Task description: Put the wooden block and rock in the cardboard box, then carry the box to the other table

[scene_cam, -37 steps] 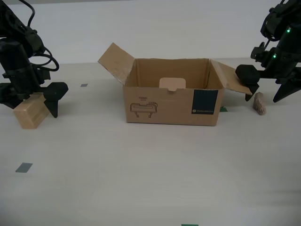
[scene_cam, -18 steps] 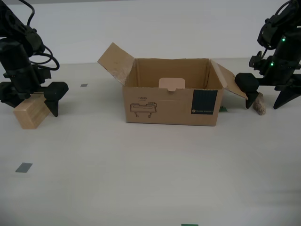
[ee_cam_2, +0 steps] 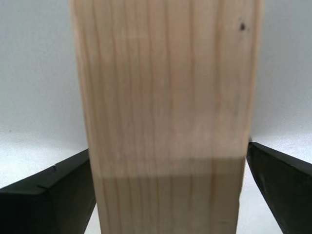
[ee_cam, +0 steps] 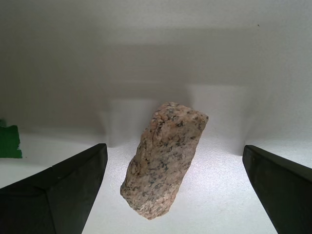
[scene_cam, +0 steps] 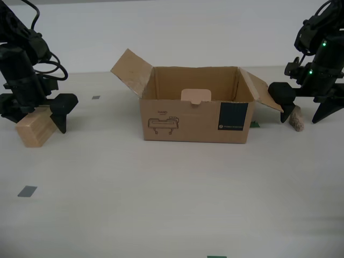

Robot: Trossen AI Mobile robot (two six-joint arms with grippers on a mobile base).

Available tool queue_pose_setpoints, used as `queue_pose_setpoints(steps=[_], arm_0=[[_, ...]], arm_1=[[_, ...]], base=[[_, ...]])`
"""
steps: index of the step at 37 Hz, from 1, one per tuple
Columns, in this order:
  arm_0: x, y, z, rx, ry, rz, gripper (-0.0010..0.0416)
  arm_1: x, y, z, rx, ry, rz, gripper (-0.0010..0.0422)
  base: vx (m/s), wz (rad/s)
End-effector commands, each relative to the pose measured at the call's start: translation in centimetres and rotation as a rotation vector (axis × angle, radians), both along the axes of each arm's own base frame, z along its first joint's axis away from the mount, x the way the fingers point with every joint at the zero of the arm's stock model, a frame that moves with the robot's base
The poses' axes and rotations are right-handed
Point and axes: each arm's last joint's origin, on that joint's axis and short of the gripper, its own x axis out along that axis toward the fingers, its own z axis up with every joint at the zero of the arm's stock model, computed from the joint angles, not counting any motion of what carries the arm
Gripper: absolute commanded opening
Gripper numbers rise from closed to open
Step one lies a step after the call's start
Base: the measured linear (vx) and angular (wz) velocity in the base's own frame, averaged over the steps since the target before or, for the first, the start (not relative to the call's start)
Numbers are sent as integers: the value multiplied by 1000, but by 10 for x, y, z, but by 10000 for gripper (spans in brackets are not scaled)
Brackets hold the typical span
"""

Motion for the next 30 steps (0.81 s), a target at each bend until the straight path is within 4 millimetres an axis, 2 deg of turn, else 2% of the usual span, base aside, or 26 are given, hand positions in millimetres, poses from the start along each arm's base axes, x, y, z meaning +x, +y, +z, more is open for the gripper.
queue_pose_setpoints(steps=[1,14,30], arm_0=[[0,0,0,-4,2,-1,375],[1,0,0,-5,-7,5,301],[1,0,0,-5,-11,5,219]], arm_1=[[0,0,0,-1,5,0,345],[0,0,0,-2,3,-1,241],[0,0,0,-1,0,-1,170]], base=[[0,0],[0,0],[0,0]])
